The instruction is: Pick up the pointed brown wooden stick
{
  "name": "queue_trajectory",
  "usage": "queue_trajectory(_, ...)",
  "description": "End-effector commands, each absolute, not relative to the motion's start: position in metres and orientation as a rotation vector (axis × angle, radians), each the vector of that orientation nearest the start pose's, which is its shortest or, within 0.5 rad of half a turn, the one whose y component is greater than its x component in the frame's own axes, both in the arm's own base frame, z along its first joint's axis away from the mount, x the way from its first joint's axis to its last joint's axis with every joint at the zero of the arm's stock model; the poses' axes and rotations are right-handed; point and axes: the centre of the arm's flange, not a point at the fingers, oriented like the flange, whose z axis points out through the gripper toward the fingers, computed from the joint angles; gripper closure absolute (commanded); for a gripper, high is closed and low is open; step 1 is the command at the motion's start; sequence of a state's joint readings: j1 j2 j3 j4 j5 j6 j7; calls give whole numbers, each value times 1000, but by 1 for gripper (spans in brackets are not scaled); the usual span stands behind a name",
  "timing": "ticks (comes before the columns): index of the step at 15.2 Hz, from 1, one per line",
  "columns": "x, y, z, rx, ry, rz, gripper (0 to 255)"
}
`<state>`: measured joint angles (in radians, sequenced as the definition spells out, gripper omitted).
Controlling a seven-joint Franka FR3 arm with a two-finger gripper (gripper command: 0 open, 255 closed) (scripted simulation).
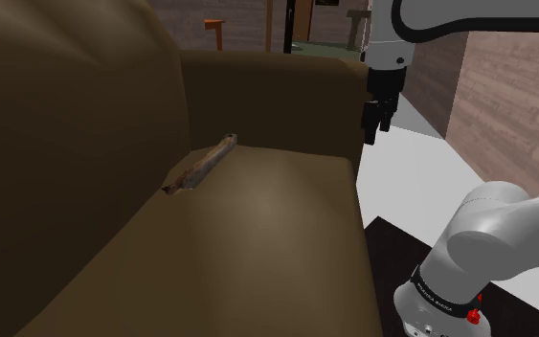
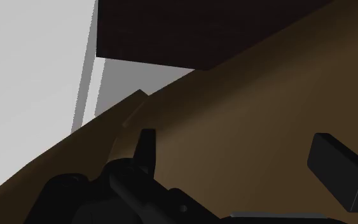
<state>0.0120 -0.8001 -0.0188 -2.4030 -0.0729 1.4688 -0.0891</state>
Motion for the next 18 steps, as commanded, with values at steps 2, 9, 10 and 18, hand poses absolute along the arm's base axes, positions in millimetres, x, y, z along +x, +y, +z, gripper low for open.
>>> queue_trajectory(2, 295, 0, 562, -3187, -93, 215, 0)
queue_trajectory(9, 336, 78, 544, -3183, 222, 189, 0)
queue_trajectory(10, 343, 88, 542, -3179, 267, 185, 0)
queue_trajectory(18, 410, 163, 522, -3131, 624, 152, 0)
